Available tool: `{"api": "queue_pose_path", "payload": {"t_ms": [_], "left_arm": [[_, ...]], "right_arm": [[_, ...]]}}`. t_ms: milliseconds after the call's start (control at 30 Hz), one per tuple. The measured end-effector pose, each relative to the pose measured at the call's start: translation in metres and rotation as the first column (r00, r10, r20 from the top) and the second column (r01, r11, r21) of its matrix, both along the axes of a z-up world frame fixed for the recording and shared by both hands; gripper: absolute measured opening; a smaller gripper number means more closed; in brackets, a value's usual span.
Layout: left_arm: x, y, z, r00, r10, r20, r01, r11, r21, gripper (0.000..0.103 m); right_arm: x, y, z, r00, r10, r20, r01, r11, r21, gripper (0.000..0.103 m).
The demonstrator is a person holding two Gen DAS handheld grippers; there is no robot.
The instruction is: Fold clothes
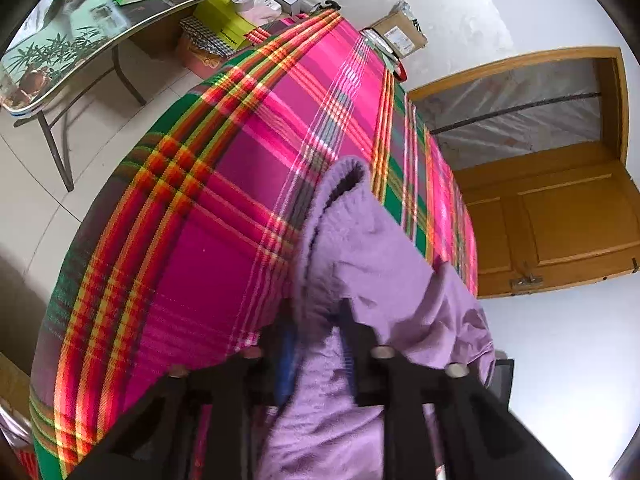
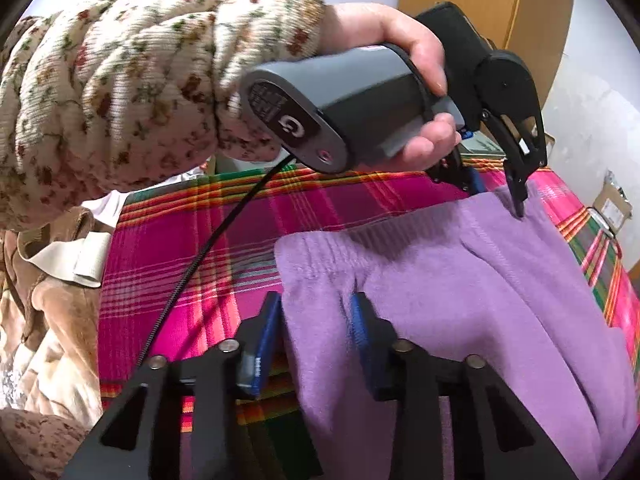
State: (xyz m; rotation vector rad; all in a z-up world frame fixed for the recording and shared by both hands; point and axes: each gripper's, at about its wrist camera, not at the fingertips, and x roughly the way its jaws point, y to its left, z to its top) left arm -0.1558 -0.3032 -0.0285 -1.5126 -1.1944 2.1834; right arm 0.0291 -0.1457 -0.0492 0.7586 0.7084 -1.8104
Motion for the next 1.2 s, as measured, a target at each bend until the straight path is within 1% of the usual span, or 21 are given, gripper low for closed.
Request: {"api": "queue_pose_path", "payload": {"t_ms": [33, 67, 133, 167, 267, 367, 500, 633, 733, 800, 900, 1000, 1033, 1067, 1133, 1200], "left_arm": [[0.001, -0.002, -0.002, 1.000, 0.008, -0.012, -0.008, 1.000, 0.017, 0.010], [0.002, -0.004, -0.003, 0.999, 0.020, -0.025, -0.020, 1.000, 0.024, 0.009], [0.005, -0.009, -0.001, 0.997, 0.050, -0.053, -0.049, 0.999, 0.018, 0.009], [0.005, -0.012, 0.000, 0.996, 0.059, -0.066, -0.058, 0.998, 0.017, 0.009], [0.004, -0.019, 0.006, 0.994, 0.065, -0.087, -0.064, 0.998, 0.016, 0.009], [0.004, -0.025, 0.017, 0.992, 0.072, -0.106, -0.073, 0.997, -0.013, 0.009], [0.007, -0.040, 0.025, 0.989, 0.098, -0.112, -0.104, 0.994, -0.044, 0.008], [0.011, -0.052, 0.026, 0.988, 0.112, -0.103, -0.120, 0.990, -0.079, 0.009], [0.013, -0.060, 0.026, 0.988, 0.121, -0.096, -0.131, 0.986, -0.101, 0.009], [0.010, -0.060, 0.021, 0.990, 0.121, -0.079, -0.130, 0.985, -0.116, 0.009], [0.010, -0.058, 0.014, 0.992, 0.117, -0.056, -0.124, 0.982, -0.141, 0.009], [0.012, -0.056, 0.011, 0.991, 0.120, -0.054, -0.127, 0.982, -0.139, 0.010], [0.015, -0.057, 0.011, 0.991, 0.123, -0.054, -0.129, 0.984, -0.124, 0.011], [0.018, -0.058, 0.011, 0.991, 0.124, -0.056, -0.129, 0.985, -0.113, 0.011], [0.025, -0.057, 0.015, 0.991, 0.117, -0.063, -0.124, 0.985, -0.120, 0.011], [0.035, -0.056, 0.020, 0.991, 0.115, -0.068, -0.123, 0.983, -0.133, 0.012]], "right_arm": [[0.001, 0.000, 0.000, 1.000, 0.002, -0.004, -0.002, 1.000, 0.002, 0.028], [0.001, -0.001, 0.000, 1.000, 0.001, -0.012, -0.001, 1.000, 0.004, 0.020], [0.000, -0.001, 0.000, 0.999, -0.015, -0.042, 0.016, 1.000, 0.008, 0.009], [-0.002, -0.001, 0.000, 0.999, -0.019, -0.042, 0.019, 1.000, 0.002, 0.007], [-0.010, -0.004, 0.002, 1.000, -0.028, -0.003, 0.028, 1.000, -0.005, 0.005], [-0.013, -0.012, 0.007, 1.000, -0.015, 0.024, 0.016, 1.000, -0.021, 0.005], [-0.010, -0.028, 0.022, 1.000, 0.019, 0.017, -0.018, 0.997, -0.072, 0.003], [-0.004, -0.046, 0.031, 0.998, 0.058, -0.009, -0.059, 0.992, -0.110, 0.003], [-0.008, -0.055, 0.022, 0.997, 0.061, 0.039, -0.057, 0.994, -0.096, 0.003], [-0.011, -0.058, 0.015, 0.997, 0.056, 0.053, -0.051, 0.995, -0.085, 0.003], [-0.018, -0.060, 0.008, 0.994, 0.037, 0.105, -0.029, 0.997, -0.073, 0.003], [-0.026, -0.058, 0.006, 0.988, 0.008, 0.154, 0.003, 0.998, -0.068, 0.006], [-0.028, -0.057, 0.006, 0.986, -0.003, 0.168, 0.014, 0.998, -0.066, 0.011], [-0.030, -0.055, 0.007, 0.984, -0.013, 0.177, 0.025, 0.998, -0.062, 0.019], [-0.032, -0.049, 0.011, 0.981, -0.031, 0.190, 0.044, 0.997, -0.066, 0.025], [-0.034, -0.039, 0.017, 0.979, -0.041, 0.201, 0.059, 0.995, -0.085, 0.027]]}}
